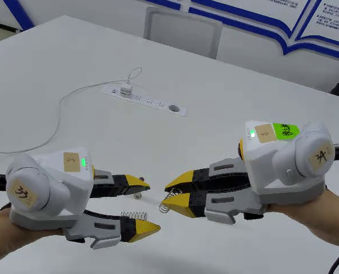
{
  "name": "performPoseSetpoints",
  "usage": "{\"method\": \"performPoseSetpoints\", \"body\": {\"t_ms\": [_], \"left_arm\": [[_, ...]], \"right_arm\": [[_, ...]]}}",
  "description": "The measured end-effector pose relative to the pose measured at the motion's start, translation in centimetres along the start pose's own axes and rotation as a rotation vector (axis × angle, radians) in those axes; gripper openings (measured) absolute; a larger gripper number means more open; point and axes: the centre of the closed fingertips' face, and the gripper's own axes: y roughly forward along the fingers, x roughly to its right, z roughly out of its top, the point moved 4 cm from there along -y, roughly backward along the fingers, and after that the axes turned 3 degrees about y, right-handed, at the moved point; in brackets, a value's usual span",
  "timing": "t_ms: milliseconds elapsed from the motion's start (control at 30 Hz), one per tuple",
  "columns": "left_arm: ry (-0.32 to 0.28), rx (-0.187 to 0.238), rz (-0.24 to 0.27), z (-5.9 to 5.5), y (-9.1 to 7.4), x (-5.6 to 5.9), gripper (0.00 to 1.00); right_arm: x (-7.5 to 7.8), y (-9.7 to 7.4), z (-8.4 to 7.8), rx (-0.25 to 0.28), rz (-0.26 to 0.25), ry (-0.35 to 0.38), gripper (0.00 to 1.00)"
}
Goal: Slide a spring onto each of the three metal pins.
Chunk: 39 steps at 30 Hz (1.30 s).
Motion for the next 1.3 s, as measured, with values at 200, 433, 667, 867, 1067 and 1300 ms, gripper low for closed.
{"method": "performPoseSetpoints", "body": {"t_ms": [200,433,667,867,1067,1300], "left_arm": [[-0.023,-0.016,0.045,-1.0,-0.6,-0.7,0.53],[-0.041,-0.007,0.12,-1.5,-1.3,-1.8,0.6],[-0.047,-0.019,0.162,-2.2,-1.8,-2.3,0.64],[-0.09,-0.021,0.204,-3.2,-2.7,-2.8,0.68],[-0.125,-0.03,0.229,-4.0,-2.8,-2.6,0.71],[-0.147,-0.045,0.23,-4.8,-2.6,-2.4,0.73]], "right_arm": [[0.6,-0.1,-0.5,-0.01,-0.013,0.007,0.1],[1.5,-0.1,-1.1,-0.021,-0.032,0.023,0.1],[2.5,-0.1,-2.1,-0.043,-0.053,0.039,0.11],[4.2,-0.9,-2.8,-0.048,-0.097,0.065,0.11],[5.8,-1.5,-3.3,-0.049,-0.141,0.092,0.11],[6.7,-1.8,-3.8,-0.05,-0.166,0.106,0.11]]}}
